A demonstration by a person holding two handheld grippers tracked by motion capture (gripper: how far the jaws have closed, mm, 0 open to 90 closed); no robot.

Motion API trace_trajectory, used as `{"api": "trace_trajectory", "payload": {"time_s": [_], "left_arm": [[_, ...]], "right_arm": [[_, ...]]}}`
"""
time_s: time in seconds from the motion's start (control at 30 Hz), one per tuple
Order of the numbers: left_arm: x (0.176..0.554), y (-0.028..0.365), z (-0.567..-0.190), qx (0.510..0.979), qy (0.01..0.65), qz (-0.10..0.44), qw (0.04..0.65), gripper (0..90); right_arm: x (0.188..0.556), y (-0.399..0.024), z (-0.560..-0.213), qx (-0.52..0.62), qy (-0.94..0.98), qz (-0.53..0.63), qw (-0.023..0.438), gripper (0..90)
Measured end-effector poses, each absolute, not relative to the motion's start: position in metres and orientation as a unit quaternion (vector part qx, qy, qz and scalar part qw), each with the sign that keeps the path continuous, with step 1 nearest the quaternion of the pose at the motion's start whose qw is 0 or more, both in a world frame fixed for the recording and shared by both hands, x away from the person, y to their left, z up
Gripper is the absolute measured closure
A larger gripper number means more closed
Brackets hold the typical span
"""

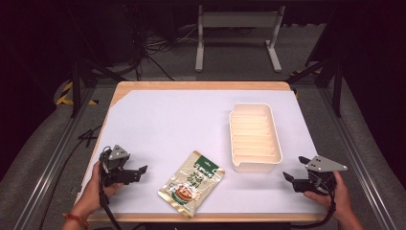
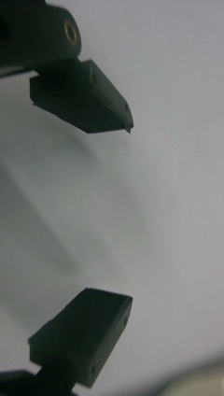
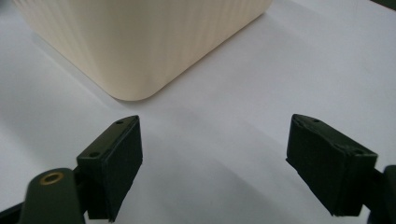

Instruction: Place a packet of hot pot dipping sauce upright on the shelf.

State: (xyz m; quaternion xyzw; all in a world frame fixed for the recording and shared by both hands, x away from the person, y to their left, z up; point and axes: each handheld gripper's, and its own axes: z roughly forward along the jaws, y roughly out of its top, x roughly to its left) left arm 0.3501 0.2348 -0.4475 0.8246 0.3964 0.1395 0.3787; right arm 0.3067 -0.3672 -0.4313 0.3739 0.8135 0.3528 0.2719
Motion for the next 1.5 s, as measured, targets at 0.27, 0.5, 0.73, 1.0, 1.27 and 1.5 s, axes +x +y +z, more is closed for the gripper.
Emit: {"api": "trace_trajectory", "payload": {"time_s": [0.27,0.5,0.73,1.0,1.27,1.5], "left_arm": [[0.342,0.223,-0.439,0.849,0.304,0.101,0.419,7.7],[0.364,0.196,-0.441,0.867,0.282,0.056,0.406,8.7],[0.387,0.151,-0.44,0.884,0.247,0.029,0.396,8.7],[0.404,0.116,-0.443,0.891,0.236,0.006,0.387,9.0],[0.418,0.086,-0.448,0.893,0.229,-0.003,0.387,9.7],[0.425,0.075,-0.45,0.89,0.23,-0.016,0.392,10.2]], "right_arm": [[0.307,-0.368,-0.431,0.384,0.809,0.353,0.272,16.6],[0.31,-0.362,-0.432,0.376,0.816,0.347,0.271,15.9],[0.31,-0.357,-0.435,0.368,0.824,0.338,0.268,15.3],[0.311,-0.357,-0.438,0.368,0.825,0.336,0.265,15.2],[0.311,-0.353,-0.439,0.363,0.829,0.333,0.264,14.9],[0.312,-0.353,-0.44,0.363,0.831,0.332,0.261,14.8]]}}
